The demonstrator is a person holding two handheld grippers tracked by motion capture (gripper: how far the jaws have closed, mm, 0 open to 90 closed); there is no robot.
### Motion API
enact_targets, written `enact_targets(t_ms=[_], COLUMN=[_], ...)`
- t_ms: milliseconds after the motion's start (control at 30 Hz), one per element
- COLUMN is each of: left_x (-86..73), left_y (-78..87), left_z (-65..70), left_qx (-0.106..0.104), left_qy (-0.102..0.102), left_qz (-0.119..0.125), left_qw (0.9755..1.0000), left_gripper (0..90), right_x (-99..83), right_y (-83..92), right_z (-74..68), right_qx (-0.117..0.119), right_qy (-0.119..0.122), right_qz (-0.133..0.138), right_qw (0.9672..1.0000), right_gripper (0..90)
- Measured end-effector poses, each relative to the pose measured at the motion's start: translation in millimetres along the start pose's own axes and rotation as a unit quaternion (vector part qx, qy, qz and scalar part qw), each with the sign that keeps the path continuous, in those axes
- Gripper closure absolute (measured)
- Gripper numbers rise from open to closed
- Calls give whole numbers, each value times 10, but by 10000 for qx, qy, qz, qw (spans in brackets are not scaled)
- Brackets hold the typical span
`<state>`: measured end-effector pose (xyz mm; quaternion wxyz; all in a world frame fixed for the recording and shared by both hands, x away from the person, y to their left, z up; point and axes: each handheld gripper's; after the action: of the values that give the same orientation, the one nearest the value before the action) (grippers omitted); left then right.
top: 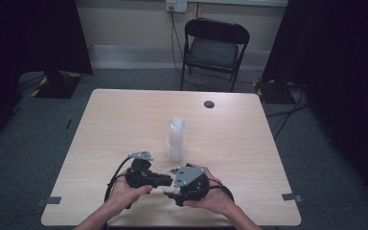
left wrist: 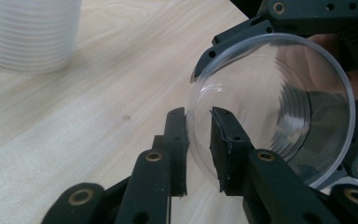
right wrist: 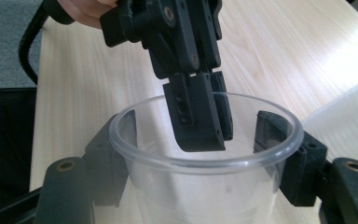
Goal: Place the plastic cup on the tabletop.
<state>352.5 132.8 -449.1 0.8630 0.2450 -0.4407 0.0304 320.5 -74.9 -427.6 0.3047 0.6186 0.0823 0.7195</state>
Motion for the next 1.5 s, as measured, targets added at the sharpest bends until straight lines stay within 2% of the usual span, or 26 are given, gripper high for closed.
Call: enact_targets(t_ms=[100,133,167,267,567,667,767,967,1000,1067,1233,1300,1333,1367,1500], left_x=[12,21,25,28,54,61,70,73,73,66,40,23,18,18,-38], left_y=[11,27,39,51,103,114,124,133,133,142,177,185,187,187,184], left_z=[2,16,23,33,-10,-20,-16,-65,-65,-87,-110,-123,-135,-135,-183], left_qx=[22,62,73,87,-19,-114,-78,251,251,426,917,1247,1328,1328,1567], left_qy=[14,21,-56,-67,-52,25,-24,-162,-162,-201,-451,-711,-777,-777,-782], left_qz=[43,135,133,225,433,452,494,480,480,549,604,566,537,537,526], left_qw=[10000,9999,9999,9997,9990,9989,9987,9984,9984,9974,9929,9880,9866,9866,9831], left_gripper=[738,733,731,713,644,643,607,529,517,495,407,347,337,327,298], right_x=[-16,-30,-36,-61,-99,-104,-122,-169,-169,-188,-198,-197,-198,-199,-214], right_y=[19,30,32,57,93,93,113,187,187,226,266,278,283,289,334], right_z=[23,31,35,56,133,147,189,285,285,329,373,383,388,391,420], right_qx=[-112,-184,-205,-266,-420,-437,-483,-640,-640,-723,-876,-927,-967,-990,-1166], right_qy=[-34,-68,-87,-168,-356,-384,-459,-670,-670,-760,-868,-907,-903,-914,-973], right_qz=[14,30,51,65,61,50,82,194,194,235,271,284,283,287,291], right_qw=[9999,9998,9997,9995,9985,9983,9977,9955,9955,9942,9920,9911,9908,9905,9880], right_gripper=[299,300,300,300,300,300,299,299,299,299,299,299,299,299,296])
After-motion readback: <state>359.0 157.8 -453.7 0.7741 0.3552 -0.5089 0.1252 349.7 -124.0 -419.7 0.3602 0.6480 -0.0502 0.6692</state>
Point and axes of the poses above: each handheld gripper's, and its own axes: y roughly backward along the jaws, x roughly out of its top, z roughly to its right, and after that the axes turned 10 degrees about z, right-handed
